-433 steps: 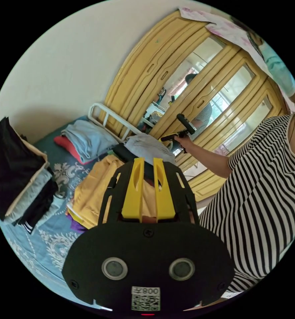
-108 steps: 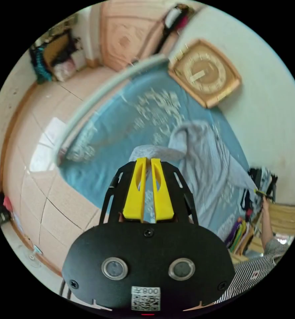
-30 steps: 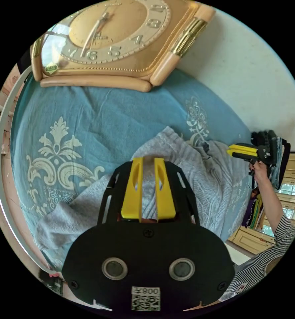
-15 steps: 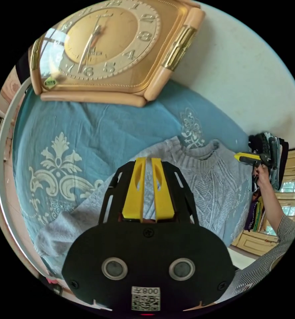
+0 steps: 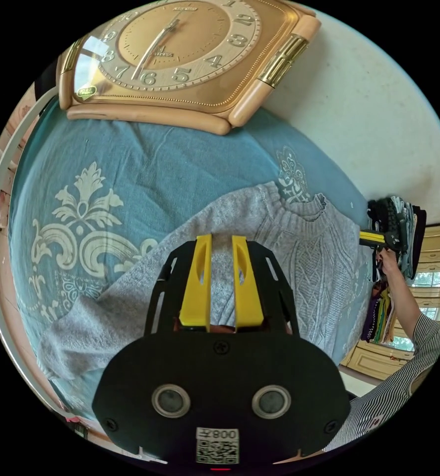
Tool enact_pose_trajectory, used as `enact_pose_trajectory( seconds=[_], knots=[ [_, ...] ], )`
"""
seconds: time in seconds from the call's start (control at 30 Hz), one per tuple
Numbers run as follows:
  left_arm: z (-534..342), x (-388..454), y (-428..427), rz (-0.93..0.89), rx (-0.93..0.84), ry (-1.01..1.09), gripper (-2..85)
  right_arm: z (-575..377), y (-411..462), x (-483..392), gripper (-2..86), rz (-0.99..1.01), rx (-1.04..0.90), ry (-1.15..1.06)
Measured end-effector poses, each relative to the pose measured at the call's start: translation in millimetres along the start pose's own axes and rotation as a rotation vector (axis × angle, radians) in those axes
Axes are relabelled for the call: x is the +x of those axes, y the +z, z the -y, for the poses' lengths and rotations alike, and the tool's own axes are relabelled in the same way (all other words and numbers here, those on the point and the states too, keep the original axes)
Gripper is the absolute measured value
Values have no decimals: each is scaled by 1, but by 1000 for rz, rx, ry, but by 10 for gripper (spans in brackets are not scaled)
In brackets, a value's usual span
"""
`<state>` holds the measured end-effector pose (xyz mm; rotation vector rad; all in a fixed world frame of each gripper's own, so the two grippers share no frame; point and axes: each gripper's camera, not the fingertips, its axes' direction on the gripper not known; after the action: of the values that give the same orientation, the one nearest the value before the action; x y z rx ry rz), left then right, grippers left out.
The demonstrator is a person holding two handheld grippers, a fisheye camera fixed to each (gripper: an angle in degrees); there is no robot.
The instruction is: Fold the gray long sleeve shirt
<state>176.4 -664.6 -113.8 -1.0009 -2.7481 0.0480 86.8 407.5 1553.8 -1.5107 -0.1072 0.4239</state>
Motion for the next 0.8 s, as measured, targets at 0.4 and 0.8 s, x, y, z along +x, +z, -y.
enact_pose_trajectory(
  seconds=[0.4,0.8],
  knots=[
    [5,-16,-21,19,7,8,70,-14,-30,54,33,83,-57,183],
    [16,-25,-12,-24,17,22,79,79,-50,-35,68,40,100,-44]
  ],
)
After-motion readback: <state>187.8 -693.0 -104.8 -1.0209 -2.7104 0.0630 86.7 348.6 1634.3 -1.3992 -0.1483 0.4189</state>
